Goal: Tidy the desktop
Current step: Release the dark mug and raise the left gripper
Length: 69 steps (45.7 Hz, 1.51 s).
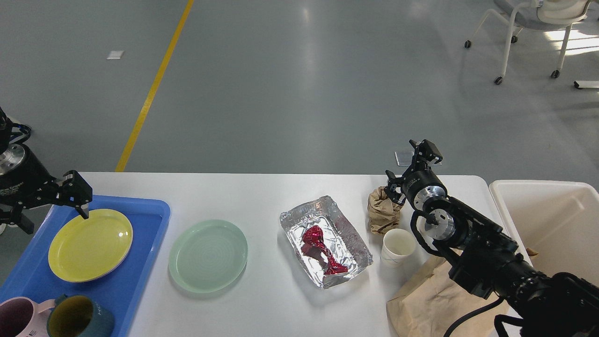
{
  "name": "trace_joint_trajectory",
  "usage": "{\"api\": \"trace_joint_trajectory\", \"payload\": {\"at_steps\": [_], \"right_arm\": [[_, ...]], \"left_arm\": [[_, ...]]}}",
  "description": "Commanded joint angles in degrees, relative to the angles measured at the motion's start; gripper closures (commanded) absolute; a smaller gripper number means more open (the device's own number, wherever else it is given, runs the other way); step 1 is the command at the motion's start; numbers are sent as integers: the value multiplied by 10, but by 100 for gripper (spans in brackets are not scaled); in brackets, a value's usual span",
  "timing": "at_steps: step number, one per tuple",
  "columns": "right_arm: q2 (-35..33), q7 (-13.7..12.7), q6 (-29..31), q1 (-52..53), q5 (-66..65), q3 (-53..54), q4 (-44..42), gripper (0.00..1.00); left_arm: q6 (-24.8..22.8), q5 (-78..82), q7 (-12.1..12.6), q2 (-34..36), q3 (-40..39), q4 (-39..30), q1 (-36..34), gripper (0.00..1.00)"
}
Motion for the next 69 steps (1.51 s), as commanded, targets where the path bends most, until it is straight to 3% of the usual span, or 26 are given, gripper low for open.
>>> {"api": "trace_joint_trajectory", "payload": {"at_steps": [1,69], "right_arm": [[0,0,0,0,0,0,0,0],[0,-1,0,0,0,0,1,0]], "left_arm": [[0,-1,-1,2,-2,0,1,4],[0,-7,-8,35,-21,-34,-13,4]]}}
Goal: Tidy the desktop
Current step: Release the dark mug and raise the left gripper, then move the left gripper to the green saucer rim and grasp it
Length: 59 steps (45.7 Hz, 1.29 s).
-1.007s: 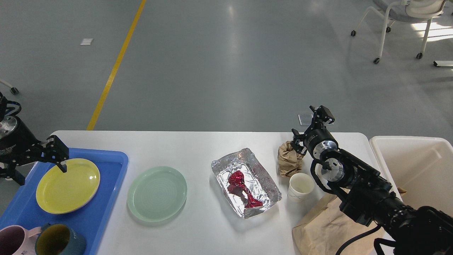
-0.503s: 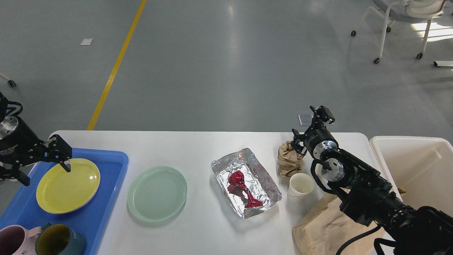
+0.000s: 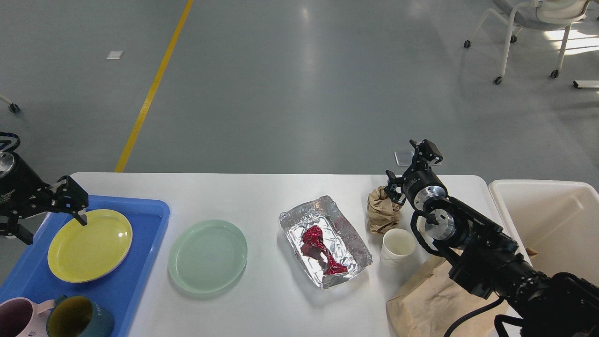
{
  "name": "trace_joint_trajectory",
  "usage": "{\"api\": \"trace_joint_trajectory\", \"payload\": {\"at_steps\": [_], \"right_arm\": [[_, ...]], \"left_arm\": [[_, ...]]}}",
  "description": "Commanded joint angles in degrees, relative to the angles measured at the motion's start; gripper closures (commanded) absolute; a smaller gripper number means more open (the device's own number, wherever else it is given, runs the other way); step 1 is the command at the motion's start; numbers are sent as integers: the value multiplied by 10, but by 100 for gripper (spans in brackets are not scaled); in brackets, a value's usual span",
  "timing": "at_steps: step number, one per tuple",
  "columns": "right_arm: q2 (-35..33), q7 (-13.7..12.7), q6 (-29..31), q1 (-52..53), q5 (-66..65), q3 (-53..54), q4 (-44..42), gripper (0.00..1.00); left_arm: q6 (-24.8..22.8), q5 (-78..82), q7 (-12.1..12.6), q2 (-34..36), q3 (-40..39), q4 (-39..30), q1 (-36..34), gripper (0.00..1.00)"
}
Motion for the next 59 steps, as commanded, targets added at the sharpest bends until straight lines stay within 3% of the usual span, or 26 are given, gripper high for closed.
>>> {"api": "trace_joint_trajectory", "payload": {"at_steps": [1,27,40,47,53,59], "right_arm": [[0,0,0,0,0,0,1,0],[0,0,0,0,0,0,1,0],[0,0,0,0,0,0,1,0],[0,0,0,0,0,0,1,0],[0,0,0,0,0,0,1,0],[0,0,0,0,0,0,1,0]], "left_arm": [[0,-4,-5,-1,-8,0,-1,4],[0,-4,1,-37,-103,12,36,4],[3,-5,2,-103,-164,48,92,4],[41,-5,3,-134,-162,50,112,4],[133,-4,4,-163,-159,50,154,4],[171,-5,4,-191,-162,50,177,4]]}}
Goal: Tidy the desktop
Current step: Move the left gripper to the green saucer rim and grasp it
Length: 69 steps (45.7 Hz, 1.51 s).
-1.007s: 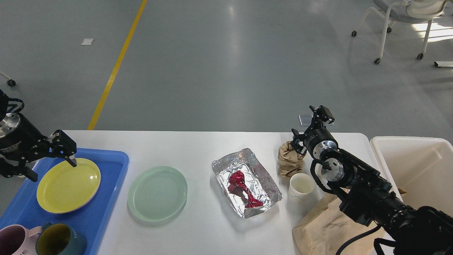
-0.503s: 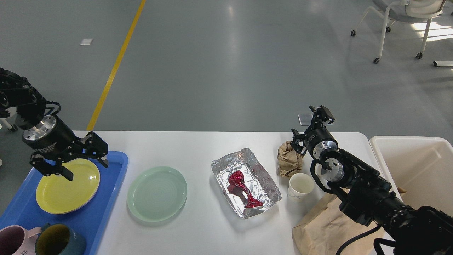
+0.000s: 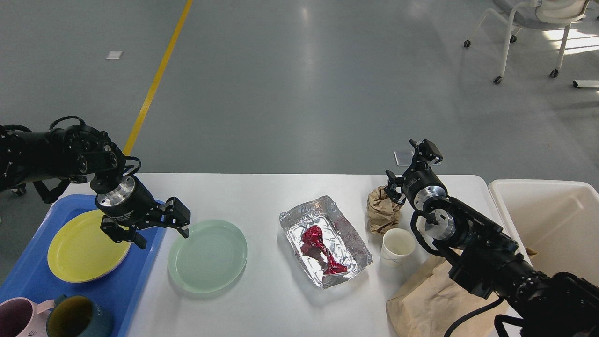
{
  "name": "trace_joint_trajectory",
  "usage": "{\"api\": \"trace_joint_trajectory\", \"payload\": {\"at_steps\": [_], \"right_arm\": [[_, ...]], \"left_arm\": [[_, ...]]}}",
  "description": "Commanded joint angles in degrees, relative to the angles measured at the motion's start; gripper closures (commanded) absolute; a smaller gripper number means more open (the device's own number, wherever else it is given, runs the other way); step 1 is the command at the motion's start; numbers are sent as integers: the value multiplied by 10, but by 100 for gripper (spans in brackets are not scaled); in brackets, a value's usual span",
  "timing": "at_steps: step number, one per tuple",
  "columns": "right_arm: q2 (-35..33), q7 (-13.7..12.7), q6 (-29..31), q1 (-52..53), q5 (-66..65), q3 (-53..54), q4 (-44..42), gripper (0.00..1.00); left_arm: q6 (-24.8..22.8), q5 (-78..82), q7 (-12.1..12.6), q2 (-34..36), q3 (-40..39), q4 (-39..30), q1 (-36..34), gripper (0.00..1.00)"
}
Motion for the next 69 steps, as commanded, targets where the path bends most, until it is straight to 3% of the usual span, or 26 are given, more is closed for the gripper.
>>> {"api": "trace_joint_trajectory", "payload": {"at_steps": [1,14,47,69], "right_arm": [[0,-1,0,0,0,0,0,0],[0,0,0,0,0,0,0,0],[0,0,0,0,0,0,0,0],[1,0,0,0,0,0,0,0]], "left_arm": [[34,0,0,-24,-5,-1,20,4],[30,-1,-1,-24,-33,-1,47,4],[36,0,-1,4,-13,-1,90,4],[128,-1,-1,0,-27,1,112,5]]}}
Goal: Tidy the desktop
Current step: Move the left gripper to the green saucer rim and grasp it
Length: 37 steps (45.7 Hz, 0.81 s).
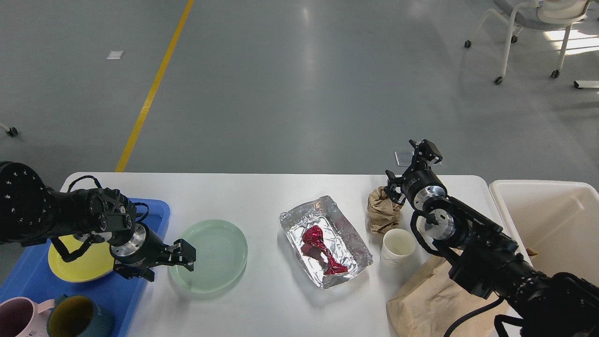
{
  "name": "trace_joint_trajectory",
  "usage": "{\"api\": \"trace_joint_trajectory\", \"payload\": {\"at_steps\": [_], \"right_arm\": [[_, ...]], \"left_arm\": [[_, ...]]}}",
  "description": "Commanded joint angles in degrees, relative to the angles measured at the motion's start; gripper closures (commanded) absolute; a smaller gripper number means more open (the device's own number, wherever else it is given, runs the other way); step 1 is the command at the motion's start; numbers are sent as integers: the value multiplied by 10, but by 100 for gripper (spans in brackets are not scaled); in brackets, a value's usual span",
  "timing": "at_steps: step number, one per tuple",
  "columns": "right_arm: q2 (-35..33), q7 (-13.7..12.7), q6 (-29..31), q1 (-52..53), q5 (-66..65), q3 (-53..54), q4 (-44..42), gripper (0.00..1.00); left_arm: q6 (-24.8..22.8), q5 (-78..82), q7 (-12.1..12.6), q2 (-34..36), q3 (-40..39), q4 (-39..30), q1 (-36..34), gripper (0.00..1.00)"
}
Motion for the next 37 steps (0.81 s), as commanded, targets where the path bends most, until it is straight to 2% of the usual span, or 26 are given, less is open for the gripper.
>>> {"api": "trace_joint_trajectory", "payload": {"at_steps": [1,37], "right_arm": [[0,0,0,0,0,0,0,0],[-1,0,0,0,0,0,0,0]], "left_arm": [[27,0,0,-1,-6,0,7,5],[66,0,1,-6,-29,1,30,8]]}}
